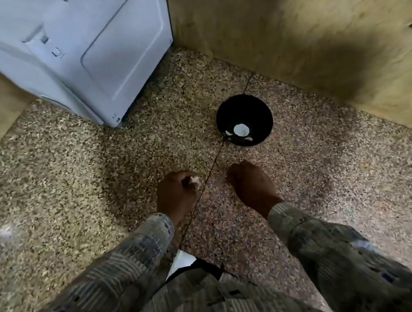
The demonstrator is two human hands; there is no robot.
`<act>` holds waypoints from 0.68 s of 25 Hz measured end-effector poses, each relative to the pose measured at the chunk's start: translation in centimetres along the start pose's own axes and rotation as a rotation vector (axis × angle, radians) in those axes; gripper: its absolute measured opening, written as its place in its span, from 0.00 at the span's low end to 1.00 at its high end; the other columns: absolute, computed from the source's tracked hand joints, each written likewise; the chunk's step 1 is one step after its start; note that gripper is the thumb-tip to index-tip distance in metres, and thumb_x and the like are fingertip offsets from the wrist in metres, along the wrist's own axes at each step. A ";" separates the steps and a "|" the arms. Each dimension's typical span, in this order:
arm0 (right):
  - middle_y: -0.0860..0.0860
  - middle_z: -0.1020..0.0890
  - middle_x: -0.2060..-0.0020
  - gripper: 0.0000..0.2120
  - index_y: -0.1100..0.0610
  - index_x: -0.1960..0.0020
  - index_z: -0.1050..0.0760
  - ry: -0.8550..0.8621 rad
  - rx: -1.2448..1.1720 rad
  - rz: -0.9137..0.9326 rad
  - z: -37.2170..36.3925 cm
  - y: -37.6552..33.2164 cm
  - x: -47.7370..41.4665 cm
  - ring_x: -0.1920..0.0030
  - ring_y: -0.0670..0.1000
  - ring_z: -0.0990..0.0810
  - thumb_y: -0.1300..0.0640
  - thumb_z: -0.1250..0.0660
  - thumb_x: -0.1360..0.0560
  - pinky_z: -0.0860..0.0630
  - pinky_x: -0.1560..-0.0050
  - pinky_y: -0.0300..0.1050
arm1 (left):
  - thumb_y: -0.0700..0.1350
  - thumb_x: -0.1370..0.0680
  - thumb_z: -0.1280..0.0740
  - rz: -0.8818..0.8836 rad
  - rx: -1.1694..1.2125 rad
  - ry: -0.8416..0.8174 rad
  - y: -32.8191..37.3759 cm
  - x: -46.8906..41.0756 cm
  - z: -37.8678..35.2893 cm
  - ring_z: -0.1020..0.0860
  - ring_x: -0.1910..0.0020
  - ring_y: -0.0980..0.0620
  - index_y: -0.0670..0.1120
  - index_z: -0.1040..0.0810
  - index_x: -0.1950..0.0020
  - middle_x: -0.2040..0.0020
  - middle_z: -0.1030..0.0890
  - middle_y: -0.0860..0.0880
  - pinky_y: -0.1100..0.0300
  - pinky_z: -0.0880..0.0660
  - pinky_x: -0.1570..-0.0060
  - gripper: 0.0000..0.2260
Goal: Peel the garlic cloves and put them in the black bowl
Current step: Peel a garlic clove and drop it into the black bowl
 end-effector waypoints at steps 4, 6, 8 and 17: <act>0.54 0.15 0.54 0.07 0.54 0.49 0.17 0.322 -0.340 -0.082 5.8 -0.3 -0.9 0.54 0.55 0.18 0.53 0.33 0.19 0.25 0.57 0.45 | 0.42 0.23 0.28 -0.072 0.115 -0.104 0.6 -0.1 -0.8 0.20 0.53 0.66 0.53 0.13 0.44 0.48 0.14 0.55 0.73 0.25 0.52 0.10; 0.55 0.13 0.51 0.09 0.54 0.43 0.16 0.438 -0.351 -0.144 8.5 0.2 -1.3 0.51 0.56 0.16 0.54 0.33 0.19 0.26 0.56 0.42 | 0.40 0.23 0.29 -0.099 0.164 -0.128 1.4 0.0 -1.2 0.21 0.53 0.70 0.52 0.14 0.44 0.48 0.15 0.55 0.79 0.30 0.57 0.11; 0.57 0.13 0.48 0.12 0.54 0.38 0.17 0.434 -0.278 -0.150 9.7 0.3 -1.1 0.49 0.58 0.15 0.56 0.33 0.19 0.23 0.52 0.44 | 0.40 0.23 0.28 -0.094 0.241 -0.147 2.1 0.2 -1.5 0.21 0.53 0.70 0.52 0.14 0.43 0.48 0.16 0.55 0.78 0.29 0.60 0.11; 0.48 0.12 0.55 0.06 0.53 0.47 0.13 0.143 -0.495 -0.063 3.5 -1.3 3.9 0.58 0.42 0.18 0.58 0.26 0.23 0.29 0.57 0.26 | 0.49 0.24 0.24 -0.060 0.528 -0.261 5.0 1.5 -3.0 0.15 0.49 0.55 0.56 0.14 0.49 0.51 0.13 0.55 0.53 0.18 0.48 0.05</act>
Point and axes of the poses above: each hand's wrist, its own x-axis away from the middle knuckle, its own z-axis out of the back of the hand, y = z × x, the point moved 7 cm from there along -x, towards the middle knuckle
